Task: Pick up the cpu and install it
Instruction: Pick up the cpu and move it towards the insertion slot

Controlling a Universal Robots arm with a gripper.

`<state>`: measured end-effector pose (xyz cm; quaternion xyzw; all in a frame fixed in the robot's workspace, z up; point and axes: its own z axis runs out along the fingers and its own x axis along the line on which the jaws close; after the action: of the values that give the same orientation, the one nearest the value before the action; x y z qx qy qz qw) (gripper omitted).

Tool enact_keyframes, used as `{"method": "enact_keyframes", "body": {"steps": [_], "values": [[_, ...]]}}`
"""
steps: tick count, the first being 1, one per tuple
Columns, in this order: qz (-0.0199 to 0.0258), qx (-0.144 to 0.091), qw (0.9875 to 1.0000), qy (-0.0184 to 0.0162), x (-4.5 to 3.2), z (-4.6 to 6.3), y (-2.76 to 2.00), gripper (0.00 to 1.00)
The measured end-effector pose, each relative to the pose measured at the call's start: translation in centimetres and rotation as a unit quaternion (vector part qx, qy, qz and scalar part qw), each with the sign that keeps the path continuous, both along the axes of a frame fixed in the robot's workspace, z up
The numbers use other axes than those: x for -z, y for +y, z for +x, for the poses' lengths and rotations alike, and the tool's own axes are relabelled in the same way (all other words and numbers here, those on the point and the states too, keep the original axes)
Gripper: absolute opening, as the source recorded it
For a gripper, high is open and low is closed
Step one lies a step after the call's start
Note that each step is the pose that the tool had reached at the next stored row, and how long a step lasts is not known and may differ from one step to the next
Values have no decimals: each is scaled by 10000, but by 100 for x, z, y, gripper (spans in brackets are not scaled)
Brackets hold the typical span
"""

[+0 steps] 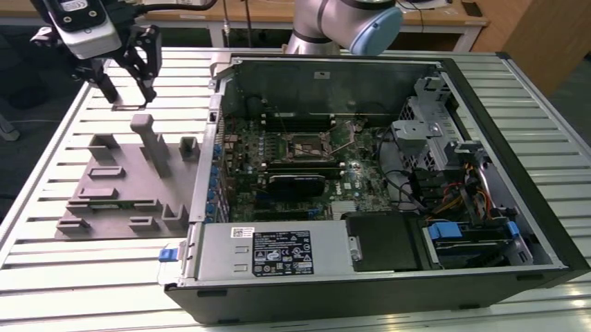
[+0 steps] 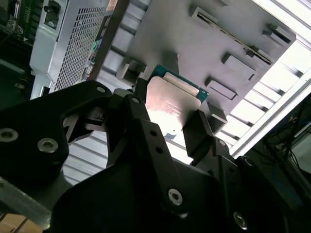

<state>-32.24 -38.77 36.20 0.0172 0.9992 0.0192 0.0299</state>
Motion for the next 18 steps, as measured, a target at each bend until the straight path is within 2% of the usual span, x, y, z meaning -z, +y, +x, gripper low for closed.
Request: {"method": "enact_keyframes", "body": {"steps": [18], "values": [[0, 0, 10000, 0, 0, 301, 21, 54]]}}
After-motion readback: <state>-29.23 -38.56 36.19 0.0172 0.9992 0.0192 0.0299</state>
